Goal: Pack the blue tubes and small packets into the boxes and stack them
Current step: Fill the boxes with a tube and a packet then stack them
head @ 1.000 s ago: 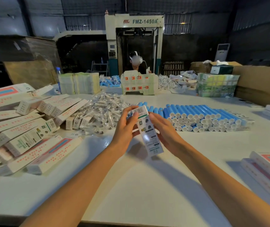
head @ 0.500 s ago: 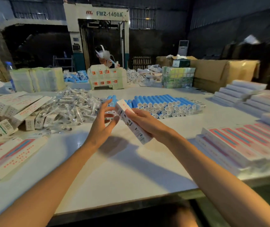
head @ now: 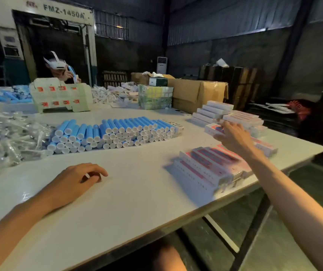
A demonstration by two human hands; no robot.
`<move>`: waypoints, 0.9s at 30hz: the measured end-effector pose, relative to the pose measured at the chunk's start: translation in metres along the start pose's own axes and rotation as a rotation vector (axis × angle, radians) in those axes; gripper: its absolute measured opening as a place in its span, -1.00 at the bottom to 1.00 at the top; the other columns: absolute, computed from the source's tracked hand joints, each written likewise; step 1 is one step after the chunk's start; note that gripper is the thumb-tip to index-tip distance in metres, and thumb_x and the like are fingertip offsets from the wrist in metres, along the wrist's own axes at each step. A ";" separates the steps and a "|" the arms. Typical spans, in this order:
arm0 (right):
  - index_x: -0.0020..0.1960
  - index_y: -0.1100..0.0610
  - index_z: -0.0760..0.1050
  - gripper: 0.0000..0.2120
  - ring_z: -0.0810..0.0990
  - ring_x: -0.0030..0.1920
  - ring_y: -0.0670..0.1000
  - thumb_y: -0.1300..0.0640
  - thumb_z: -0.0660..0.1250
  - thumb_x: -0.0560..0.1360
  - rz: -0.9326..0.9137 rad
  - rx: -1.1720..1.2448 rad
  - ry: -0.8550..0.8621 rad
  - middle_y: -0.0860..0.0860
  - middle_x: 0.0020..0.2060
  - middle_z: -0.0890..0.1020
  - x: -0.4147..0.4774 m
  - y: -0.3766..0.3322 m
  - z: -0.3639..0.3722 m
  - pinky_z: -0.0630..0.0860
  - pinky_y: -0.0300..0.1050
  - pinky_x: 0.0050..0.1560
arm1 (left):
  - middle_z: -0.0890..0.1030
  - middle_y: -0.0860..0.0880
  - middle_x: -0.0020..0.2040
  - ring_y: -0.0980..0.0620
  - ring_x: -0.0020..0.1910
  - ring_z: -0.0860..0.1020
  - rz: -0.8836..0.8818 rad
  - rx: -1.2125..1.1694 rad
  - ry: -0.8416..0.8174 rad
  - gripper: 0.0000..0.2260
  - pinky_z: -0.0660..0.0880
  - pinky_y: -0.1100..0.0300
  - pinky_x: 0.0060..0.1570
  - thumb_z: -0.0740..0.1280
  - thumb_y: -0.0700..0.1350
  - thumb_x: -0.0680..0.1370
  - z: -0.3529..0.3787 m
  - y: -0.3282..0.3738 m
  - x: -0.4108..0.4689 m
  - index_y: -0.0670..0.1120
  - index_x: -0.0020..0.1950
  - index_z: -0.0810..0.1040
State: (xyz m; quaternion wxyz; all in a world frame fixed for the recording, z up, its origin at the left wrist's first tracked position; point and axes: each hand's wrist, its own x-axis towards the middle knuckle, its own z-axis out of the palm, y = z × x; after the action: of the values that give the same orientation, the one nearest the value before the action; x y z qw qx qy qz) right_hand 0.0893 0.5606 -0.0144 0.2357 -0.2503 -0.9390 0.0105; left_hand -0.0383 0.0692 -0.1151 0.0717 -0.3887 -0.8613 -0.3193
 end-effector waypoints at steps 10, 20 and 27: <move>0.42 0.13 0.40 -0.66 0.36 0.42 0.23 0.05 0.22 0.69 0.042 -0.249 -0.021 0.20 0.42 0.40 -0.006 0.059 0.018 0.30 0.24 0.44 | 0.69 0.26 0.10 0.19 0.07 0.65 0.039 -0.011 -0.015 -0.66 0.51 0.29 0.06 0.42 -0.15 0.65 -0.001 0.005 0.000 0.35 0.13 0.66; 0.37 0.18 0.43 -0.68 0.46 0.30 0.24 0.14 0.28 0.63 0.023 -0.180 0.114 0.21 0.34 0.49 -0.010 0.036 0.017 0.41 0.16 0.32 | 0.68 0.26 0.11 0.22 0.08 0.63 0.033 0.017 -0.036 -0.67 0.50 0.33 0.05 0.42 -0.13 0.66 -0.003 0.005 0.000 0.36 0.13 0.66; 0.00 0.18 0.58 -0.84 0.59 -0.09 0.10 0.20 0.23 0.65 -0.293 0.317 0.268 0.09 -0.06 0.67 -0.014 -0.131 0.011 0.60 0.09 -0.07 | 0.70 0.25 0.06 0.22 0.07 0.66 -0.027 0.002 -0.029 -0.66 0.56 0.22 0.09 0.40 -0.24 0.65 -0.007 0.015 -0.003 0.26 0.05 0.72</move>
State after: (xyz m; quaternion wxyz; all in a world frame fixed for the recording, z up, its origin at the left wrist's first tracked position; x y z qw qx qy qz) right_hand 0.0336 0.4405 -0.0121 0.3935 -0.0706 -0.9122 0.0901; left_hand -0.0262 0.0705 -0.1035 0.0553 -0.3814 -0.8678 -0.3138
